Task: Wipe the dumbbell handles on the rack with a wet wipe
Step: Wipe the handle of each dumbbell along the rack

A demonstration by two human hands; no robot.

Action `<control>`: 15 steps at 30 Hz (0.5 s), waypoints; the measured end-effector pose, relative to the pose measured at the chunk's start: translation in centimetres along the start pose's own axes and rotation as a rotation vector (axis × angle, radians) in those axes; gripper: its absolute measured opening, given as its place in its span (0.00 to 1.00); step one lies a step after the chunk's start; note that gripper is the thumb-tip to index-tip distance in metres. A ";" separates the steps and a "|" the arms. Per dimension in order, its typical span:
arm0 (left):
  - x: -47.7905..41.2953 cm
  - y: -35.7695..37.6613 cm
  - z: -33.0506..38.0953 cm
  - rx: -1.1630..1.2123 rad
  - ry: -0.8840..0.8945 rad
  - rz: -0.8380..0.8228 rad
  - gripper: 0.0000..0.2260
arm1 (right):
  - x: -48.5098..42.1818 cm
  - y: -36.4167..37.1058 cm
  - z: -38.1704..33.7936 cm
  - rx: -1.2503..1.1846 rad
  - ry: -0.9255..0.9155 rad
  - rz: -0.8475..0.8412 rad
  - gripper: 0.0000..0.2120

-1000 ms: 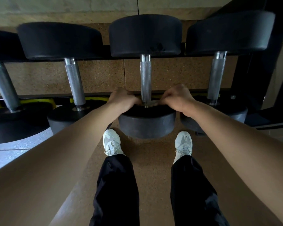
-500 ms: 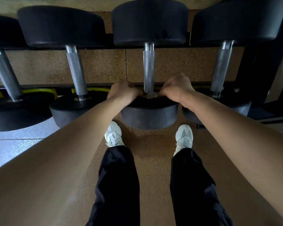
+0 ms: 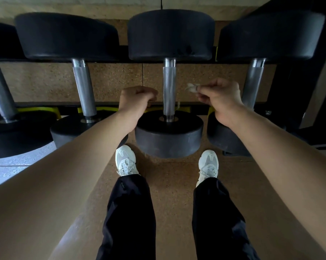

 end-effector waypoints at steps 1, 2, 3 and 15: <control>-0.2 0.5 0.5 0.026 -0.010 -0.019 0.07 | -0.1 0.6 0.0 -0.075 0.010 -0.013 0.06; -0.4 1.0 1.0 0.056 -0.027 -0.043 0.07 | -0.3 1.3 0.2 -0.145 0.024 -0.025 0.06; -0.6 1.5 1.5 0.091 -0.049 -0.069 0.08 | -0.5 2.1 0.3 -0.217 0.044 -0.035 0.05; -2.1 3.8 4.6 0.554 -0.228 -0.264 0.14 | -1.0 8.3 0.8 -0.399 0.236 -0.110 0.10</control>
Point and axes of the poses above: each hand's wrist, its own x-axis away from the middle knuckle, its own y-axis out of the palm, z = x × y, the point moved 8 cm from there along -x, towards the middle knuckle, and after that the axes turned 12 degrees about -x, right-handed, at the moved point
